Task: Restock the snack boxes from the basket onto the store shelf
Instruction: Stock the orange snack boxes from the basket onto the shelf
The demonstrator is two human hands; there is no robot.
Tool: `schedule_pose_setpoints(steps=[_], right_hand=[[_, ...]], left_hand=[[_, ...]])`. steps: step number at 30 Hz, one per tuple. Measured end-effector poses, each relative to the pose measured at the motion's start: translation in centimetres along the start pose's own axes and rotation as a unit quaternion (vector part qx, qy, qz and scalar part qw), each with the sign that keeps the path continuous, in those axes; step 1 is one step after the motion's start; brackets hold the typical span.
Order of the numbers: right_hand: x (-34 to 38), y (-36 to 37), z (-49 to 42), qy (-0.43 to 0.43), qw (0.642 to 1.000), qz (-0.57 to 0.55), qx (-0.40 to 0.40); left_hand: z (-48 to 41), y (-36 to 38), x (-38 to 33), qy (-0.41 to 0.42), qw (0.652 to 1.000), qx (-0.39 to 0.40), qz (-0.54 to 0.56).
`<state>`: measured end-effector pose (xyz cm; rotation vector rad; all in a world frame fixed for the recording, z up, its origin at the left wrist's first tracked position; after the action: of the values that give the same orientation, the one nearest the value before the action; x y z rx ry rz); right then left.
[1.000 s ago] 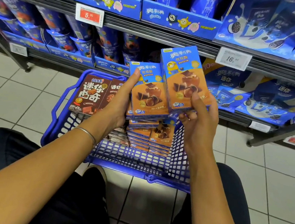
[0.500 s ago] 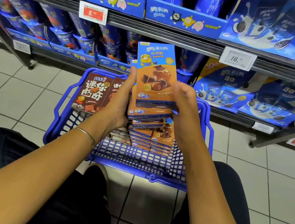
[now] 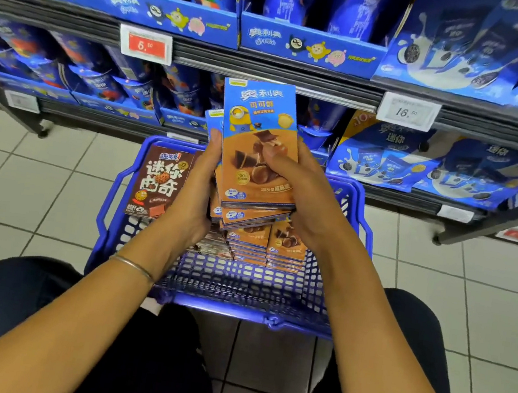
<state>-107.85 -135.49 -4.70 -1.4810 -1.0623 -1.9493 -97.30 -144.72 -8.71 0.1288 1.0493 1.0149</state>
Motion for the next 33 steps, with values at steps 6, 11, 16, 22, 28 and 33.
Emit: schedule_pose_setpoints(steps=[6,11,16,22,28,33], right_hand=[[6.3,3.3,0.6,0.041,0.999,0.001,-0.011],[15.6,7.3,3.1,0.036,0.999,0.001,-0.033],[27.9,11.4,6.9,0.025,0.998,-0.006,-0.049],[44.9,15.6,12.3,-0.028,0.999,-0.014,-0.031],[58.7,18.6,16.6,-0.136,0.991,-0.006,-0.006],[66.7,19.5,18.6,-0.224,0.974,-0.019,0.011]], left_hand=[[4.9,2.8,-5.1,-0.048,0.999,-0.011,0.01],[12.0,7.7,-11.7,-0.077,0.996,-0.029,0.039],[20.7,15.5,-19.4,-0.078,0.995,-0.05,0.034],[32.1,25.5,-29.5,-0.027,0.996,-0.081,0.021],[40.3,34.0,-38.3,0.085,0.99,-0.075,-0.083],[43.9,40.1,-43.7,0.166,0.981,-0.054,-0.088]])
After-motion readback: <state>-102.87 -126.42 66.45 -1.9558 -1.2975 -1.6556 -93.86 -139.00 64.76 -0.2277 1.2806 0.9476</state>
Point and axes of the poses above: each hand's wrist, its own z-axis away from the middle knuckle, its own y-axis out of the palm, x = y × z, the point moved 5 cm from there along -z, towards the middle knuckle, and after that the axes turned 14 degrees about -y, right-handed, at the moved point
